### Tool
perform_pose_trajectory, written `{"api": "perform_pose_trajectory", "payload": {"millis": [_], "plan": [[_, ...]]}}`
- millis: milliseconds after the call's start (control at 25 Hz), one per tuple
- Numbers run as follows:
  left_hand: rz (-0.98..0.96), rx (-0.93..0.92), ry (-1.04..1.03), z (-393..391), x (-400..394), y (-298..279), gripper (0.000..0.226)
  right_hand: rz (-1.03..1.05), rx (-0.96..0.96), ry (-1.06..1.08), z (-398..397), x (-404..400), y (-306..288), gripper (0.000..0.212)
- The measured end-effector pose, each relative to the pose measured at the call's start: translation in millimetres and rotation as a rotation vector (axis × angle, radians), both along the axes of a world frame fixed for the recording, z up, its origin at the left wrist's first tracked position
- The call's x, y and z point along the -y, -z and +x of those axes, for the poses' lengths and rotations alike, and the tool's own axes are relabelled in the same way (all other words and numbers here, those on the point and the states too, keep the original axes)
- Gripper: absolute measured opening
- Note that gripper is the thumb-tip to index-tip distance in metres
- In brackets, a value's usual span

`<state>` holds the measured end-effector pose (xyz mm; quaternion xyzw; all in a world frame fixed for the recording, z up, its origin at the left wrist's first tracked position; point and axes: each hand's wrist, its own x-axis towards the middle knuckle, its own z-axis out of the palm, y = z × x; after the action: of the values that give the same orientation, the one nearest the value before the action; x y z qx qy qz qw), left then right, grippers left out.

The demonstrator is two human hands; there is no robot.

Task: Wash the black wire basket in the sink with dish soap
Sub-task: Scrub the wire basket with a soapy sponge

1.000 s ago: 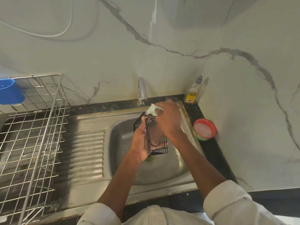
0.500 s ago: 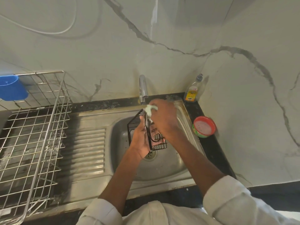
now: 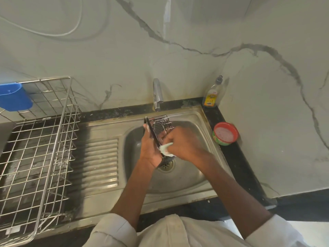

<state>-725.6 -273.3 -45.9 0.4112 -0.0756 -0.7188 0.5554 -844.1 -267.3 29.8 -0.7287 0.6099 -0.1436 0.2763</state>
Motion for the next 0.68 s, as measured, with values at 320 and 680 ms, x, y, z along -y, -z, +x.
{"api": "perform_pose_trajectory", "payload": {"millis": [320,680], "plan": [[0.018,0.067,0.002,-9.8,0.3,3.2,0.079,-0.061,0.221,0.129,7.7,-3.5,7.2,0.023],[-0.003,-0.014,-0.023,2.4,4.8,8.8,0.081,-0.017,0.096,0.142,-39.4,-4.4,13.5,0.021]]}}
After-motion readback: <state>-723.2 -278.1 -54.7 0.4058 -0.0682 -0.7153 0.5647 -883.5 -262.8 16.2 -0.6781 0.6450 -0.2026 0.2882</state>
